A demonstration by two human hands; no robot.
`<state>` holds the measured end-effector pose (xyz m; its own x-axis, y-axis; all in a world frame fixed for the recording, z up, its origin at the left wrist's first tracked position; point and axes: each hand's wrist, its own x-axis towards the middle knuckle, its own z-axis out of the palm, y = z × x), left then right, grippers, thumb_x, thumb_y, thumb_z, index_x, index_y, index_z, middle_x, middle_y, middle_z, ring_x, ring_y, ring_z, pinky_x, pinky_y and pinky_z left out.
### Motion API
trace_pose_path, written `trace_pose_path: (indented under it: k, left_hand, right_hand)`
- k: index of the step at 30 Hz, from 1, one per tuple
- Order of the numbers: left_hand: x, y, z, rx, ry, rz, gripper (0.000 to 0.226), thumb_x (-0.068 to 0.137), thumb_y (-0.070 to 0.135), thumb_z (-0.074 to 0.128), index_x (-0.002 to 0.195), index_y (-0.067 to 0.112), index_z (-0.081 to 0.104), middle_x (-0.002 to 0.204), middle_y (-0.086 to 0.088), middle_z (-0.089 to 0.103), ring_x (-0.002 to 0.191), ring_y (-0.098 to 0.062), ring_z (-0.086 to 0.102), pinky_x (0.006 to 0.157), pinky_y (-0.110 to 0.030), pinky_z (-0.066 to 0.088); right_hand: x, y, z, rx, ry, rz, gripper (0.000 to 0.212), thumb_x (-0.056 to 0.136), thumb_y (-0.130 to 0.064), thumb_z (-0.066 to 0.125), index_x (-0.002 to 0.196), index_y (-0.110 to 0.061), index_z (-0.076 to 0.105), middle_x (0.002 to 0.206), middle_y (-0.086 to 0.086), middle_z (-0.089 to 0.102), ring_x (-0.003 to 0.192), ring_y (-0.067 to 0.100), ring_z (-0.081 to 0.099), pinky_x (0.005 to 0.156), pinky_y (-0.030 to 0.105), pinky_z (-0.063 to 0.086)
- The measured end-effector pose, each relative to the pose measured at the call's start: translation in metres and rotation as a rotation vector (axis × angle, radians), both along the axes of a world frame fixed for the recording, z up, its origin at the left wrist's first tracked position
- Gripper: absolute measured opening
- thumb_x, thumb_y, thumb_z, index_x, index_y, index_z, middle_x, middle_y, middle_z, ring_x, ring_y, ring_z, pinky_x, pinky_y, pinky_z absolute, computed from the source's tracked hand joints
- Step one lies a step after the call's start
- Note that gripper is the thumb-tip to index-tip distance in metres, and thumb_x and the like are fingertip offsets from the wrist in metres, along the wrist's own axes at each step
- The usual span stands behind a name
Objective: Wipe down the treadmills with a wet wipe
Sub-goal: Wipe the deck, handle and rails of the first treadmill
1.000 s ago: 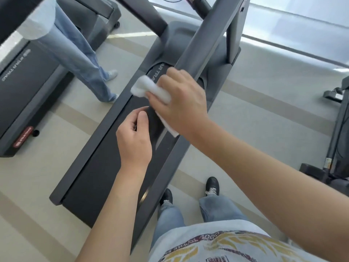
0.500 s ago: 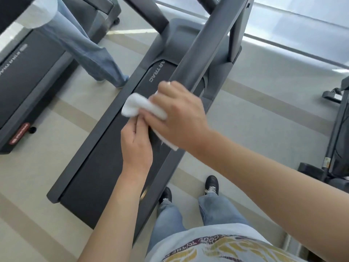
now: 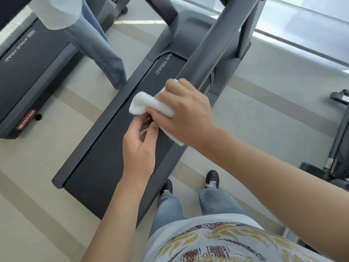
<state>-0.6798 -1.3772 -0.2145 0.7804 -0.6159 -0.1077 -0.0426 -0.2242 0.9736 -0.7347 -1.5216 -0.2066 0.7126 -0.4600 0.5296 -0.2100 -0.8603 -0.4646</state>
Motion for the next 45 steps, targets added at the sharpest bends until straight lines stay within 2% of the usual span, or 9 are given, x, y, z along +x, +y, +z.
trace_pose_path:
  k: [4, 11, 20, 24, 30, 34, 39, 43, 45]
  left_hand:
    - [-0.002, -0.008, 0.006, -0.008, -0.026, -0.012, 0.033, 0.109, 0.011, 0.052, 0.140, 0.018, 0.063, 0.128, 0.005, 0.073, 0.124, -0.013, 0.066, 0.104, -0.027, 0.050]
    - [0.002, -0.047, 0.009, 0.066, -0.208, 0.062, 0.029, 0.106, 0.014, 0.053, 0.130, 0.016, 0.070, 0.122, 0.006, 0.072, 0.113, -0.005, 0.066, 0.096, -0.018, 0.049]
    - [-0.009, -0.067, -0.006, 0.049, -0.341, 0.277, 0.029, 0.109, 0.016, 0.046, 0.123, 0.014, 0.071, 0.101, 0.011, 0.073, 0.094, -0.002, 0.065, 0.087, -0.022, 0.051]
    - [-0.010, -0.071, -0.007, 0.076, -0.434, 0.303, 0.035, 0.106, 0.015, 0.042, 0.118, 0.008, 0.074, 0.109, 0.008, 0.075, 0.106, -0.002, 0.068, 0.089, -0.018, 0.050]
    - [-0.009, -0.073, -0.011, 0.097, -0.464, 0.340, 0.036, 0.104, 0.014, 0.042, 0.117, 0.011, 0.076, 0.108, 0.008, 0.076, 0.084, -0.003, 0.064, 0.078, -0.015, 0.046]
    - [-0.010, -0.073, -0.010, 0.077, -0.491, 0.354, 0.037, 0.103, 0.010, 0.041, 0.116, 0.005, 0.075, 0.108, 0.003, 0.076, 0.105, -0.003, 0.069, 0.090, -0.018, 0.051]
    - [-0.009, -0.074, -0.016, 0.075, -0.484, 0.360, 0.027, 0.104, 0.008, 0.043, 0.103, 0.013, 0.070, 0.083, 0.010, 0.063, 0.073, 0.000, 0.052, 0.073, -0.019, 0.043]
    - [-0.010, -0.073, -0.014, 0.076, -0.497, 0.357, 0.033, 0.103, 0.006, 0.042, 0.112, 0.003, 0.074, 0.099, 0.007, 0.072, 0.089, 0.002, 0.064, 0.084, -0.015, 0.047]
    - [-0.010, -0.073, -0.014, 0.096, -0.493, 0.366, 0.034, 0.102, 0.008, 0.042, 0.113, 0.004, 0.074, 0.094, 0.007, 0.070, 0.079, 0.002, 0.060, 0.078, -0.012, 0.043]
  right_hand:
    - [-0.005, -0.022, -0.003, -0.042, -0.032, 0.117, 0.028, 0.096, -0.042, 0.071, 0.088, -0.015, 0.075, 0.083, 0.003, 0.060, 0.077, 0.024, 0.055, 0.057, 0.035, 0.044]
    - [0.004, -0.098, 0.000, 0.147, -0.045, -0.229, 0.033, 0.095, -0.049, 0.067, 0.094, -0.017, 0.075, 0.088, -0.002, 0.057, 0.082, 0.015, 0.055, 0.069, 0.031, 0.044]
    - [-0.010, -0.057, -0.010, 0.046, -0.094, 0.124, 0.027, 0.095, -0.044, 0.072, 0.093, -0.017, 0.076, 0.085, -0.002, 0.063, 0.078, 0.017, 0.056, 0.055, 0.038, 0.048]
    - [-0.007, -0.104, -0.006, 0.064, -0.066, 0.026, 0.034, 0.096, -0.047, 0.067, 0.092, -0.013, 0.072, 0.089, 0.000, 0.063, 0.080, 0.019, 0.058, 0.062, 0.039, 0.050]
    - [0.006, -0.157, -0.003, 0.243, -0.078, -0.212, 0.033, 0.092, -0.046, 0.067, 0.085, -0.013, 0.066, 0.087, -0.001, 0.061, 0.079, 0.016, 0.057, 0.068, 0.037, 0.048]
    - [0.005, -0.112, -0.002, 0.118, -0.067, -0.084, 0.031, 0.092, -0.043, 0.069, 0.084, -0.014, 0.070, 0.085, -0.001, 0.061, 0.079, 0.017, 0.056, 0.063, 0.032, 0.044]
    - [-0.003, -0.069, -0.006, 0.050, -0.093, 0.181, 0.027, 0.092, -0.041, 0.073, 0.086, -0.015, 0.074, 0.081, -0.001, 0.061, 0.077, 0.019, 0.055, 0.057, 0.029, 0.041]
    - [-0.001, -0.107, -0.008, 0.023, -0.099, 0.100, 0.029, 0.093, -0.042, 0.073, 0.086, -0.014, 0.073, 0.082, 0.001, 0.060, 0.077, 0.021, 0.057, 0.057, 0.033, 0.043]
    - [0.003, -0.131, -0.008, 0.082, -0.096, 0.004, 0.029, 0.092, -0.041, 0.072, 0.084, -0.013, 0.072, 0.082, 0.002, 0.059, 0.075, 0.021, 0.056, 0.058, 0.036, 0.045]
